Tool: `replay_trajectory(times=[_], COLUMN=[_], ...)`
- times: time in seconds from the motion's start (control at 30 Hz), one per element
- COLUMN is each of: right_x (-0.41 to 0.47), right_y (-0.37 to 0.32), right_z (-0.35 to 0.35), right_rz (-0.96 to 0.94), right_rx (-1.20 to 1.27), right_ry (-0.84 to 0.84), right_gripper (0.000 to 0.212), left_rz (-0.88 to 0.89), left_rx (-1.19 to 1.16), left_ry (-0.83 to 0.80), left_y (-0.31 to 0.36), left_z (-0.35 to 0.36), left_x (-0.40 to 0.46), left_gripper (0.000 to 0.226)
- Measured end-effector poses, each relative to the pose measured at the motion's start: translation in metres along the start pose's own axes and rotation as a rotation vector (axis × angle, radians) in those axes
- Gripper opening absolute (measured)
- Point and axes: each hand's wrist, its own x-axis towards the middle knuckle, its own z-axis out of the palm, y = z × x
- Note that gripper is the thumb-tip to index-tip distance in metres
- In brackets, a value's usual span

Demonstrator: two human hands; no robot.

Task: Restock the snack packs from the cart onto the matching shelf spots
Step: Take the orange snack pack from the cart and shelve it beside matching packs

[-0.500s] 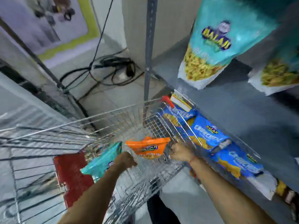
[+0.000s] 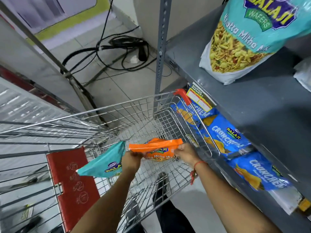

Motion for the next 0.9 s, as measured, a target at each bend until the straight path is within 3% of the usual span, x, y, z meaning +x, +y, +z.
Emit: replay_trajectory(times=[0.17,0.33,0.4,0.5,0.57,0.67,0.77,0.9], right_x=[-0.027,-0.096,-0.127,-0.171,-0.202,-0.248,-0.303,-0.384], right_y=[-0.014,-0.048,-0.063,-0.085,-0.100,-0.123,-0.149,-0.181], right_z=[-0.007,-0.018,-0.022,-0.034,-0.046,-0.073,-0.103,-0.141], right_rz=[-0.055,-0.132,-0.178,-0.282,-0.359,-0.474,-0.571,-0.694], right_rx=[0.022,0.128,0.194,0.243,0.272,0.285,0.342,0.421], right_ry=[0.052,0.180,0.248,0.392,0.454,0.562,0.654,0.715], right_gripper=[0.018,0.019,0.015,0.031,0.023,0.033,0.023,0.018], left_rz=[0.121,0.335,0.407,0.580,0.683,0.854,0.988,1.078], left_rx=[-0.131,-0.205,-0.248,-0.292,-0.312,-0.281,-0.231,-0.271], left_ry=[-0.100,-0.170,-0.164,-0.189,-0.203,-0.175,-0.140,-0.269], left_y=[0.011,0.040,0.056,0.095,0.128,0.179,0.226,0.281], left_z=[-0.025,-0.069,-0.087,-0.115,-0.133,-0.162,-0.191,-0.227], left_x=[-0.023,-0.062,-0.078,-0.103,-0.123,-0.170,-0.218,-0.288], left_gripper=[0.026,0.014,0.032,0.054,0.048,0.028,0.031,0.031])
